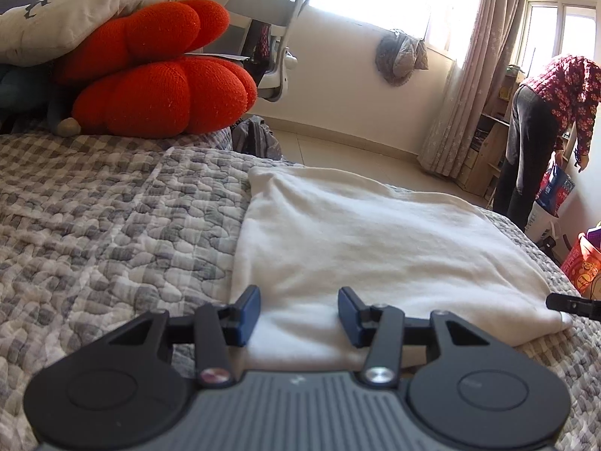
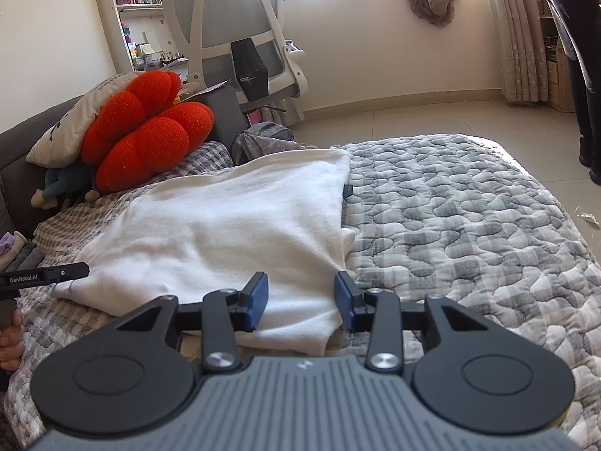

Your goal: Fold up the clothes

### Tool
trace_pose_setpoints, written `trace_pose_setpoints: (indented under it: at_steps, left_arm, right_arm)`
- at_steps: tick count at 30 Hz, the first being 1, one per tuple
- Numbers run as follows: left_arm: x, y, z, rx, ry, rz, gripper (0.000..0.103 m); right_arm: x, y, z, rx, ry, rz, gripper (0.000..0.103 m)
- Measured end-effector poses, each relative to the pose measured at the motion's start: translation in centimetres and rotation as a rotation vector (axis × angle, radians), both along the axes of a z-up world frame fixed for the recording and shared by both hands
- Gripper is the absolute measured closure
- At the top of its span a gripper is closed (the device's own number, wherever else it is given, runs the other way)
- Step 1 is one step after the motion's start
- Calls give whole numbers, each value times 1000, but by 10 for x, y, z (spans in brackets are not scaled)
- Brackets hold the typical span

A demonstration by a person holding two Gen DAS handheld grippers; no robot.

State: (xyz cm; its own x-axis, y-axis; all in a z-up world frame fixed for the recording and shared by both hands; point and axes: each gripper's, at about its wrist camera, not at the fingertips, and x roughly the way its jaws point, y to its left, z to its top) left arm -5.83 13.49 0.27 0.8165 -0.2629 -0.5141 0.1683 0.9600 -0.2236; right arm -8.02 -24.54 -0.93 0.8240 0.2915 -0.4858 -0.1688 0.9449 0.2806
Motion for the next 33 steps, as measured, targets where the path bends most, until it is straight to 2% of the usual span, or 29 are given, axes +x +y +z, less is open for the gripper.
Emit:
trace_pose_setpoints:
  at_steps: [7,15,20,22,24,26,27,30,33]
  left_arm:
    - [-1,-1,0,3,-3,12,56]
    - [-4,9,-1,-39,-2,69,73]
    - [-4,13,-1,-54,-1,100,78]
    - [-3,19,-2,-82,8,133,78]
    - [-2,26,-1,-117,17,157,82]
    - [-3,24,6,-111,0,157,81]
    - [-4,18,12,-82,-19,144,75]
    - [-2,-4,33,-8,-70,82,68]
    - [14,-31,49,9,-53,2,62]
  right_arm:
    - [-1,4,1,-43,-7,-7,63]
    - [-2,6,0,-56,-10,-14,63]
    - [-2,3,-1,-31,-10,-15,63]
    - [-2,2,-1,-25,-11,-15,63]
    - [-2,2,-1,-24,-11,-15,63]
    - [-2,3,-1,-28,-13,-16,63]
    - [-3,3,-1,-28,-13,-16,63]
    - [-3,2,-1,-23,-14,-16,63]
    - [-4,2,-2,-24,-16,-17,63]
